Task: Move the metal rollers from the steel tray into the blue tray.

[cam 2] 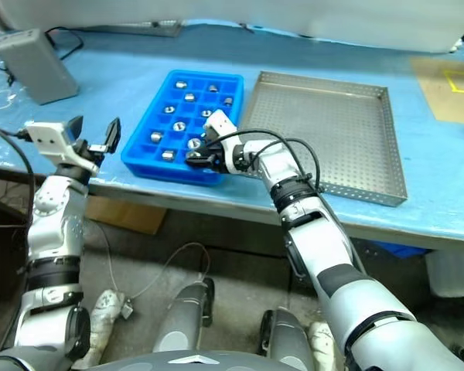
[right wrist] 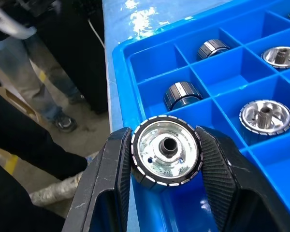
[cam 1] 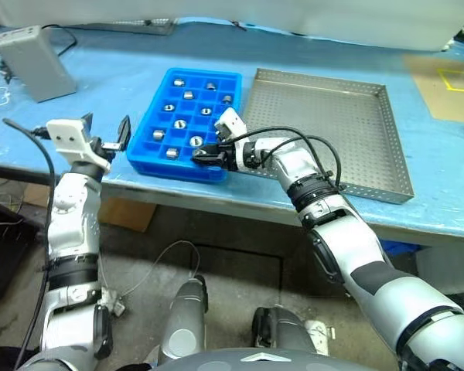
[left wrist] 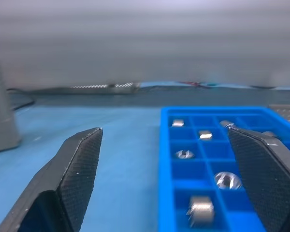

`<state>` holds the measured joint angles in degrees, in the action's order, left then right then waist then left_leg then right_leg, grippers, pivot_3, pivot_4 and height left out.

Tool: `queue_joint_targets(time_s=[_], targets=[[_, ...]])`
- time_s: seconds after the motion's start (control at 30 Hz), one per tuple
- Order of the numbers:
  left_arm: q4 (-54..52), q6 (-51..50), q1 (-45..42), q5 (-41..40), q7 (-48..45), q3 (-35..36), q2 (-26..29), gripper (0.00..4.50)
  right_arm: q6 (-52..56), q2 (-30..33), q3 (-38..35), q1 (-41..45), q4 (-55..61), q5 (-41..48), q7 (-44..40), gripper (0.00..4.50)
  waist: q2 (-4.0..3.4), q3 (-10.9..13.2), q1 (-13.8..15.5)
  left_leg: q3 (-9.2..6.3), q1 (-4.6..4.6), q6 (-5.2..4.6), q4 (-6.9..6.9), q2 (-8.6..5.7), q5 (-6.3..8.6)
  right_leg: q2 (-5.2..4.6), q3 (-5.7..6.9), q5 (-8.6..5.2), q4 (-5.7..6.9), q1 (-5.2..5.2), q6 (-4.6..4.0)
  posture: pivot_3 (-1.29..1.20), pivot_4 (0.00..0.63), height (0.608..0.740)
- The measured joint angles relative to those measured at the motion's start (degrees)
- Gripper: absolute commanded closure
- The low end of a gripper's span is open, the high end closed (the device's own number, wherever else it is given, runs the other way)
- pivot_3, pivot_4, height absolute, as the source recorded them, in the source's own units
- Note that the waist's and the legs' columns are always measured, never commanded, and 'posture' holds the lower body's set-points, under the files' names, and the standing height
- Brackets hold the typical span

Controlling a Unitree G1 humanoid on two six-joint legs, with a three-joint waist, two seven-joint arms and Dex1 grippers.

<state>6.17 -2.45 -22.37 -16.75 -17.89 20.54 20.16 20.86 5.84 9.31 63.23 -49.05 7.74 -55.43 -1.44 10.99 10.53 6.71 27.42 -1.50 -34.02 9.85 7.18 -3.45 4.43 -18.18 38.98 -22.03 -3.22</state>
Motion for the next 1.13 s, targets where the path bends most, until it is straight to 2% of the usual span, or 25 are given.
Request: queue_joint_targets(time_s=[0.17,0.57,0.77,0.9,1.13], targets=[[-1.2,-1.7,2.1,0.0,0.0,0.0,0.9,0.13,-2.1,1.0,-0.2,0.6,-2.2,-1.6,0.0,2.82,0.03,0.0,1.6,0.43,-0.46,0.81,1.11,-0.05,-0.60,-0.27,-0.05,0.27,-0.23,0.03,0.10,0.36,0.150,0.740],[0.4,-1.5,-1.3,0.8,-2.0,-5.7,0.3,0.13,-2.9,2.7,-0.3,0.3,-2.7,-3.5,0.6,2.82,0.07,0.0,1.2,0.37,-0.33,0.74,1.25,0.04,-0.99,-0.04,0.01,0.48,-0.22,-0.13,0.39,0.28,0.150,0.740],[2.6,-1.2,-4.1,-0.9,-6.1,-7.3,-0.5,0.13,-0.4,4.2,-0.4,-3.1,3.8,-3.1,-0.3,0.86,0.10,-0.1,1.3,0.35,-0.35,0.72,1.16,0.03,-0.98,-0.07,0.04,0.57,-0.23,-0.03,0.53,0.18,0.150,0.740],[4.0,-1.1,-7.0,-2.2,-9.5,-9.5,-2.4,0.13,2.4,5.1,-1.7,-6.1,9.7,-1.8,0.6,0.86,0.09,-0.1,1.0,0.37,-0.35,0.65,1.11,0.05,-1.03,-0.08,0.00,0.76,-0.24,-0.04,0.50,0.11,0.150,0.740],[16.2,0.3,-14.8,-0.3,-11.3,-12.3,-3.9,0.13,9.9,7.2,-7.0,-12.1,21.7,2.4,5.6,0.86,0.12,0.0,-0.9,0.53,-0.42,0.51,1.14,0.00,-1.14,-0.14,-0.20,0.93,-0.44,0.05,0.64,0.00,0.150,0.740]])
